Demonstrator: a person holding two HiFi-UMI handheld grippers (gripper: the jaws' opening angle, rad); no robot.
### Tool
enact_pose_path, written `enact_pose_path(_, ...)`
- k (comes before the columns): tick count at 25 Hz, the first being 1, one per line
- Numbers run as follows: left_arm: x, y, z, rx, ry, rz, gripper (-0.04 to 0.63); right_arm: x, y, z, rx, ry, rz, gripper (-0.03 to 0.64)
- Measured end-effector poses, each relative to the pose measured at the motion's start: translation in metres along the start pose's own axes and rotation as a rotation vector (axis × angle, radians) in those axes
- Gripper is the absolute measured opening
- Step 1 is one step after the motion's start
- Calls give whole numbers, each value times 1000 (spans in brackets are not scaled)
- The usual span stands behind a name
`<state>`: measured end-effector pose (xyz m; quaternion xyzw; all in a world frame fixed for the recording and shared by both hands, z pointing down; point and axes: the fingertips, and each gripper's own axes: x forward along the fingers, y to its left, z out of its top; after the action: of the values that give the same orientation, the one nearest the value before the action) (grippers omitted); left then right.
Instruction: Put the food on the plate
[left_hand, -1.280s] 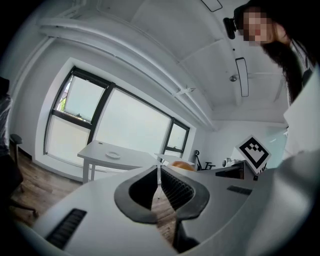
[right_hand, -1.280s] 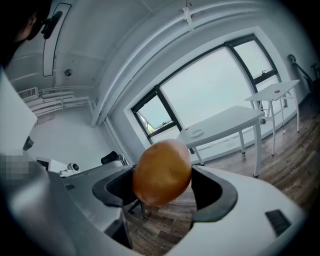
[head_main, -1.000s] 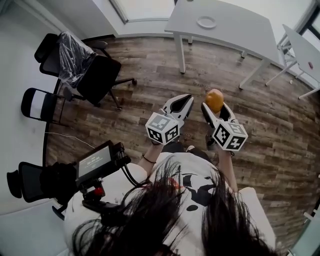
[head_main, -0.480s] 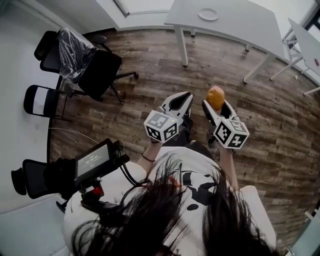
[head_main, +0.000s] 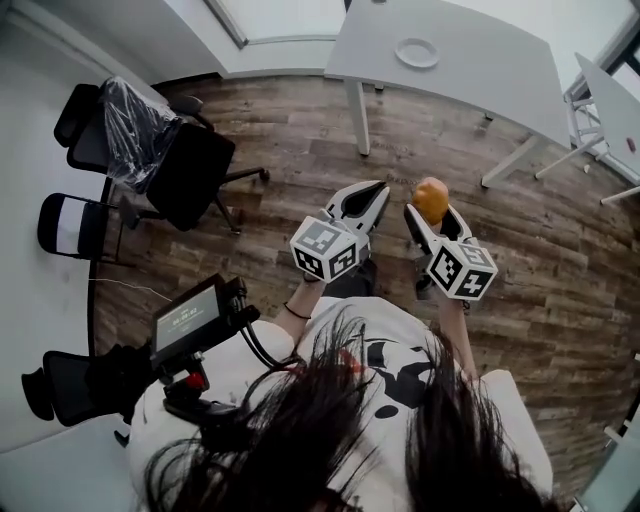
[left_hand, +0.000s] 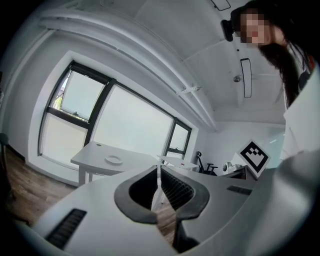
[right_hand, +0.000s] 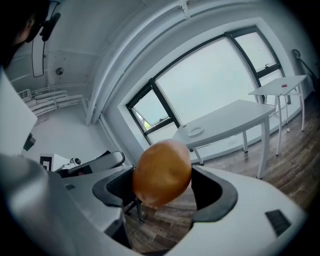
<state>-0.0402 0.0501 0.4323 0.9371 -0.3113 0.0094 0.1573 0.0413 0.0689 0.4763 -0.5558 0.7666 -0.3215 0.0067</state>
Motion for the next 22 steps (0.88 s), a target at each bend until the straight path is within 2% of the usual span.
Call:
enact_pose_path(3, 7, 4, 12, 12, -29, -20, 6, 7, 0, 7, -7, -17, -2, 365)
enact_pose_path(8, 44, 70, 44, 1, -25, -62, 6, 81, 3, 51, -15, -17, -28, 365)
enact_pose_path(12, 63, 97, 52, -12, -22, -91, 6, 109, -1, 61, -9, -20, -55, 365)
enact_pose_path(22, 94, 121, 48, -35, 31, -157, 6, 136, -17, 75, 38, -33, -123, 365)
